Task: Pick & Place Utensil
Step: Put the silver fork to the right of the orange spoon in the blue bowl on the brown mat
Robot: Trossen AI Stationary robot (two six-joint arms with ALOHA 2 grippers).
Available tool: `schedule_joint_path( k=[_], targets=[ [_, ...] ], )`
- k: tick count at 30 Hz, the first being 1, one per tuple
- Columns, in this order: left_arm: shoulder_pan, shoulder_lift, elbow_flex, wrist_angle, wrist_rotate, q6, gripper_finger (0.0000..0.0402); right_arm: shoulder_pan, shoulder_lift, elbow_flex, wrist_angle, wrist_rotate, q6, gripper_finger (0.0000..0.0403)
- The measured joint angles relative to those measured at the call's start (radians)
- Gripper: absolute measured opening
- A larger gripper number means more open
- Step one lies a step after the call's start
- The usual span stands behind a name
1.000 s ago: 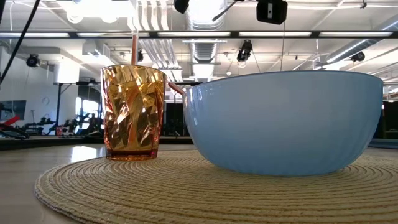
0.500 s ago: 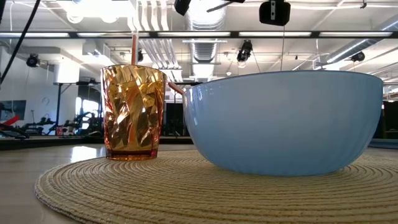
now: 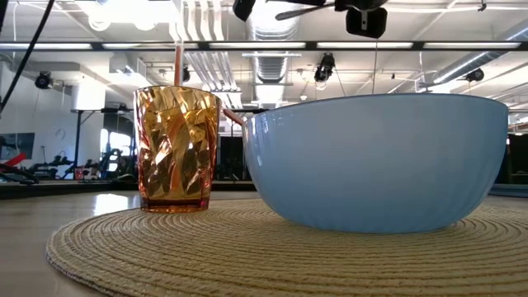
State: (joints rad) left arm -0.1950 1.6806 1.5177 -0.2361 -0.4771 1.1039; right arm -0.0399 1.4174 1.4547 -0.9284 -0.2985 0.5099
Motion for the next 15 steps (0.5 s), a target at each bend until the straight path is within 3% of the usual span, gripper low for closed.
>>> schedule_joint_path(
  k=[8,15],
  targets=[
    [-0.001,-0.001,0.001,0.000,-0.032,-0.059,0.0105,0.000,0.000,-0.001,-0.081,0.064,-0.004,0.0008],
    [0.000,-0.002,0.012,-0.002,-0.158,-0.173,0.0171,0.007,-0.008,-0.001,-0.140,0.094,-0.009,0.0008]
  ],
)
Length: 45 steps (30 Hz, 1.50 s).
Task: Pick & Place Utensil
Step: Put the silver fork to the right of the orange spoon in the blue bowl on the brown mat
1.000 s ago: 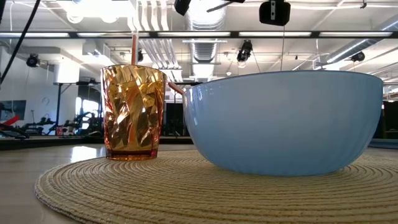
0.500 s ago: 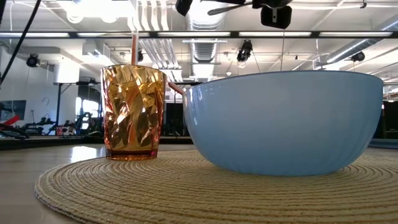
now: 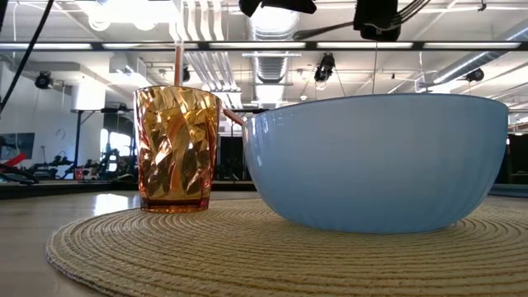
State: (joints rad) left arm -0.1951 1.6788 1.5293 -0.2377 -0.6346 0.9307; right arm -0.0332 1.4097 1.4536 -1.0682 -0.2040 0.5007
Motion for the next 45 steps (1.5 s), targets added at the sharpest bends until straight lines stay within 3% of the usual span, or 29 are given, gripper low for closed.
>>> schedule_joint_path(
  k=[13,18,29,35,45],
  targets=[
    [0.013,-0.053,0.010,-0.068,-0.009,-0.120,0.0186,0.094,-0.103,-0.058,-0.057,0.154,0.054,0.0008],
    [0.056,-0.093,0.009,-0.099,0.073,-0.235,0.0186,0.138,-0.187,-0.146,-0.025,0.237,0.115,0.0008],
    [0.192,-0.107,0.008,-0.108,0.339,-0.475,0.0186,0.194,-0.363,-0.431,0.346,0.261,0.125,0.0008],
    [0.250,-0.108,0.008,-0.110,0.554,-0.612,0.0186,0.213,-0.429,-0.608,0.568,0.261,0.078,0.0008],
    [0.274,-0.110,0.008,-0.107,0.728,-0.752,0.0186,0.296,-0.470,-0.870,1.019,0.262,0.064,0.0008]
  ],
)
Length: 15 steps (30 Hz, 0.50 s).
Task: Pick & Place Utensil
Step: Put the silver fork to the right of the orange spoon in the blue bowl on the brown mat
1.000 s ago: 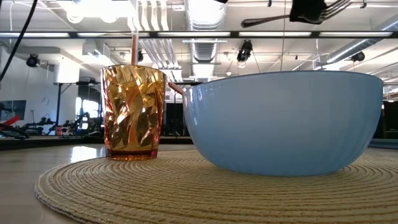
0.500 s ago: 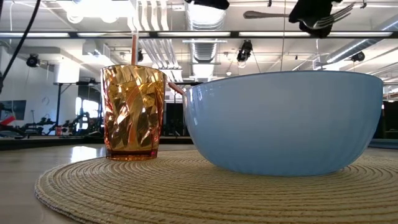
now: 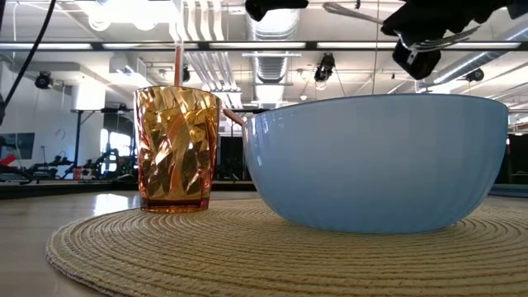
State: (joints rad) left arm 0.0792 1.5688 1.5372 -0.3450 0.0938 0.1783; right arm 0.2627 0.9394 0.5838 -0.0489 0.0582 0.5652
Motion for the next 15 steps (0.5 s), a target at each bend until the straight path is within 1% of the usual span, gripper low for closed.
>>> schedule_joint_path(
  k=[4,8,11,15],
  targets=[
    [0.000,0.000,-0.002,0.000,0.091,-0.035,0.0186,0.055,-0.003,-0.071,0.137,0.060,-0.010,0.0008],
    [0.000,-0.001,-0.012,0.001,0.158,-0.059,0.0186,0.112,-0.003,-0.120,0.266,0.149,-0.077,0.0008],
    [0.000,-0.001,-0.034,0.026,0.160,-0.066,0.0186,0.151,-0.001,-0.139,0.352,0.235,-0.156,0.0008],
    [-0.004,-0.001,-0.095,0.148,0.166,-0.084,0.0186,0.190,0.006,-0.156,0.472,0.331,-0.289,0.0008]
  ],
)
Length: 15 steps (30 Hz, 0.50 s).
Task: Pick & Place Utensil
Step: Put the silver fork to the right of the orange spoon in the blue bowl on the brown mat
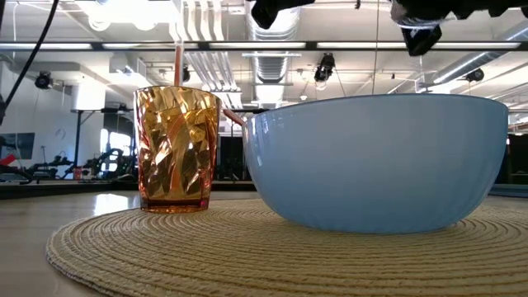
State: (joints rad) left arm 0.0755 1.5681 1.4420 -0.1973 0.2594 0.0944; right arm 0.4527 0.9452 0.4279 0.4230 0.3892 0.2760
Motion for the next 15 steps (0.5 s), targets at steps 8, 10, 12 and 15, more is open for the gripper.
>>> schedule_joint_path(
  k=[8,10,12,15],
  targets=[
    [-0.027,0.000,-0.146,0.321,0.033,-0.053,0.0186,0.012,0.075,-0.008,0.251,0.138,-0.241,0.0008],
    [-0.036,0.000,-0.168,0.375,0.035,-0.055,0.0186,0.012,0.103,-0.008,0.319,0.138,-0.295,0.0008],
    [-0.044,0.000,-0.188,0.432,0.035,-0.056,0.0186,0.012,0.130,-0.008,0.378,0.138,-0.339,0.0008],
    [-0.055,0.000,-0.213,0.496,0.036,-0.071,0.0186,0.009,0.173,-0.008,0.472,0.139,-0.394,0.0008]
  ],
)
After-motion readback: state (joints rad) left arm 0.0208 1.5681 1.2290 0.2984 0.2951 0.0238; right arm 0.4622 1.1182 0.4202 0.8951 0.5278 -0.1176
